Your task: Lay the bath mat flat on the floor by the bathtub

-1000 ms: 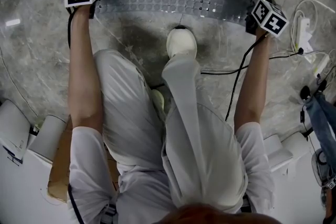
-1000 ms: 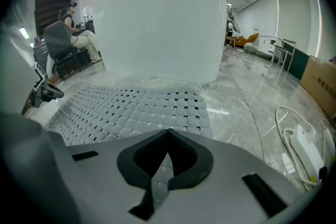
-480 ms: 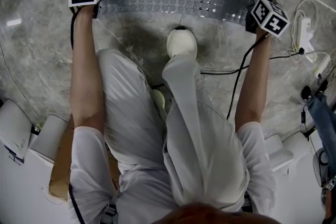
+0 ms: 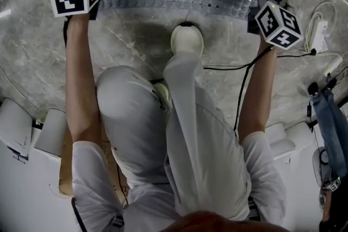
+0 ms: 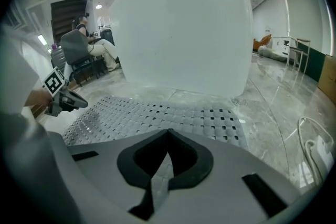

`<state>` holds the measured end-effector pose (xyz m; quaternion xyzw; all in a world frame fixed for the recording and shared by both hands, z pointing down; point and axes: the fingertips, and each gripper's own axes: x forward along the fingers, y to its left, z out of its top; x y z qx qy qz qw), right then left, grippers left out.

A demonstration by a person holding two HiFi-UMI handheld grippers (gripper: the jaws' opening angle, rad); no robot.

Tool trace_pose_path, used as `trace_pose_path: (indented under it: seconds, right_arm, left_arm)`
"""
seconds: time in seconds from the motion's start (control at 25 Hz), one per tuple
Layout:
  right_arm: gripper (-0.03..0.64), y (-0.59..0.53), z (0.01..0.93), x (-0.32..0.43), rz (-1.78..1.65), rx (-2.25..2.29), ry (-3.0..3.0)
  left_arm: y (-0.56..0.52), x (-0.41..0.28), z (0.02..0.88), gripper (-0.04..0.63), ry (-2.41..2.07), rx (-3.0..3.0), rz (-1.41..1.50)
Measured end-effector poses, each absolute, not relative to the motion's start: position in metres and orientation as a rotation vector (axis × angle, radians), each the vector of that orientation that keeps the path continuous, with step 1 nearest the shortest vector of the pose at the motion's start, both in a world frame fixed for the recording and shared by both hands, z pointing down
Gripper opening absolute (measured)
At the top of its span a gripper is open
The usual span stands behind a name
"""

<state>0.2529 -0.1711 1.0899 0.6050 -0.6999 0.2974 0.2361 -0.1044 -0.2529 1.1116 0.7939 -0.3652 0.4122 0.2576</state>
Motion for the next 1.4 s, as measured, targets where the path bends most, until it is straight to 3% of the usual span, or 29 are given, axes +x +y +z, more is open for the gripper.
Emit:
trace_pose_path:
  seconds: [0.28, 0.48, 0.92, 1.4]
  right_arm:
    - [0.003, -0.147, 1.036, 0.209, 0.86, 1.54, -1.961]
    - [0.003, -0.102, 0.967, 0.194, 0.949, 1.549, -1.96]
    - [0.003, 0.007, 0.73, 0.176, 1.113, 1.613, -1.876]
    - [0.003, -0.014, 0.333, 0.142, 0.639, 1.788, -2.211]
  left_arm:
    - [-0.189, -0.098, 1.074, 0.0, -1.054, 2.073, 1.032]
    - [-0.133, -0.106, 0.991, 0.0, -1.098, 2.089, 1.088]
    - [-0.074, -0.099, 0.692, -0.001, -1.171, 2.241, 1.048]
    - [-0.036, -0.07, 0.314, 0.0, -1.273, 2.556, 0.736]
